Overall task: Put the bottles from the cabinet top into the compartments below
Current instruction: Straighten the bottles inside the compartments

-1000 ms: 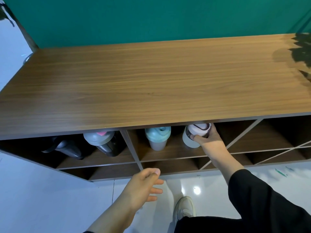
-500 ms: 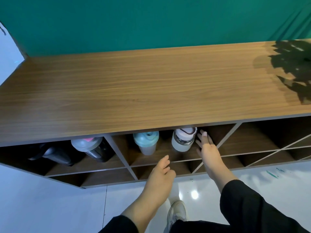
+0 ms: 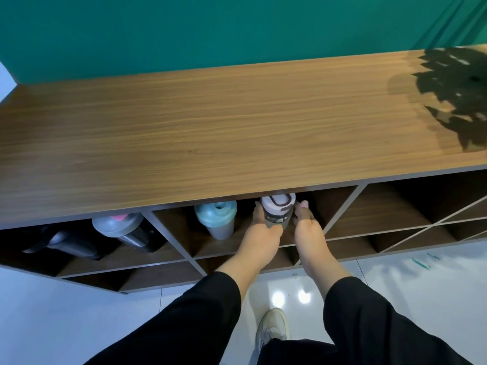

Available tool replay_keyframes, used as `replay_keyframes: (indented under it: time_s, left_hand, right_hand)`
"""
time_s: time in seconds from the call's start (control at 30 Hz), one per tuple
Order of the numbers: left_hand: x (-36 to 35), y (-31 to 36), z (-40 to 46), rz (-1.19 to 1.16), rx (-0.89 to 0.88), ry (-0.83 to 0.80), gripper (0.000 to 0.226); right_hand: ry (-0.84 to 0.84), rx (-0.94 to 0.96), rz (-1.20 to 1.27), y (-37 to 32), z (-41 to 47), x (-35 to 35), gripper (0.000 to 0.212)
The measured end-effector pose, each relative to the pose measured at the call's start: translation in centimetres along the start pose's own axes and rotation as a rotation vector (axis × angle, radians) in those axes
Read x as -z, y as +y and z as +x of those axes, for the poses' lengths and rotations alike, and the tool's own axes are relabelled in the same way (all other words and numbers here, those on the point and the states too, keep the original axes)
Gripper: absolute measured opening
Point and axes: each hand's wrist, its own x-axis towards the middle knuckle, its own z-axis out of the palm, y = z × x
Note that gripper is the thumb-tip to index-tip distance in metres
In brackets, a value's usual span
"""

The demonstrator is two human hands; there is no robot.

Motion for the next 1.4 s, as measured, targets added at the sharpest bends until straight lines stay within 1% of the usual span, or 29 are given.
replay_keyframes:
  time_s: [0.1, 0.23, 0.4, 0.5, 0.57, 0.6, 0.67, 0.7, 0.77, 0.8, 0.87, 0.97, 1.07, 1.1, 1.2, 1.27, 1.37, 1.4]
  left_hand:
    - [0.4, -0.2, 0.6, -0.017, 0.002, -0.004, 0.084]
    - [-0.2, -0.9, 0.3, -0.016, 0.013, -0.035, 0.086]
    - [-0.5, -0.6, 0.9, -0.016, 0.019, -0.049, 0.083]
    - [-0.3, -0.5, 0.4, -0.038, 0.044, -0.031, 0.082]
    - [0.0, -1.3, -0.1, -0.073, 0.070, 0.004, 0.078]
    - [0.3, -1.9, -0.5, -0.087, 0.092, 0.028, 0.073]
    - [0.9, -3.8, -1.3, -0.094, 0.165, 0.061, 0.063]
    - [1.4, -4.9, -1.8, -0.092, 0.203, 0.062, 0.059]
    - [2.5, -6.8, -2.6, -0.108, 0.246, 0.076, 0.051]
    - [3.1, -7.6, -2.8, -0.133, 0.258, 0.101, 0.048]
    - [4.4, -8.1, -3.0, -0.173, 0.259, 0.180, 0.048]
    - [6.2, -7.9, -2.9, -0.250, 0.210, 0.290, 0.056]
    - [7.3, -7.0, -2.8, -0.327, 0.148, 0.344, 0.063]
    - [7.6, -6.7, -2.8, -0.336, 0.124, 0.343, 0.065]
    - [8.3, -6.3, -2.6, -0.278, 0.069, 0.294, 0.075]
    - [8.5, -6.2, -2.2, -0.248, 0.039, 0.260, 0.077]
    - [8.8, -6.2, -1.6, -0.229, 0.045, 0.222, 0.078]
    - [9.0, -6.2, -1.4, -0.227, 0.053, 0.222, 0.077]
  right_hand:
    - [0.022, -0.011, -0.001, 0.3, 0.1, 0.0, 0.067]
    - [0.010, -0.035, -0.025, 0.0, 0.1, 0.1, 0.062]
    - [0.028, -0.066, -0.035, 0.2, 0.1, 0.3, 0.067]
    - [0.050, -0.061, -0.053, 0.2, -0.3, 0.3, 0.072]
    - [0.096, -0.048, -0.051, 0.5, -0.8, 0.3, 0.074]
    - [0.112, -0.060, -0.050, 0.6, -1.2, 0.2, 0.070]
    - [0.082, -0.137, -0.056, 0.9, -2.4, 0.0, 0.048]
    - [0.021, -0.177, -0.094, 1.2, -3.1, -0.2, 0.040]
    - [-0.133, -0.196, -0.256, 0.9, -4.9, -1.0, 0.036]
    - [-0.188, -0.175, -0.333, 0.6, -5.4, -1.5, 0.034]
    - [-0.227, -0.089, -0.386, 0.5, -4.7, -2.5, 0.026]
    - [-0.217, 0.047, -0.314, 0.7, -2.8, -4.6, 0.025]
    - [-0.170, 0.093, -0.201, 1.5, -0.9, -6.9, 0.021]
    - [-0.167, 0.082, -0.172, 1.7, -0.5, -7.6, 0.026]
    - [-0.168, -0.053, -0.012, 1.7, 0.3, -9.7, 0.054]
    - [-0.167, -0.100, 0.031, 1.9, 1.0, -10.6, 0.069]
    - [-0.165, -0.097, 0.034, 3.3, 1.7, -10.6, 0.088]
    - [-0.171, -0.077, 0.024, 3.5, 1.3, -10.3, 0.091]
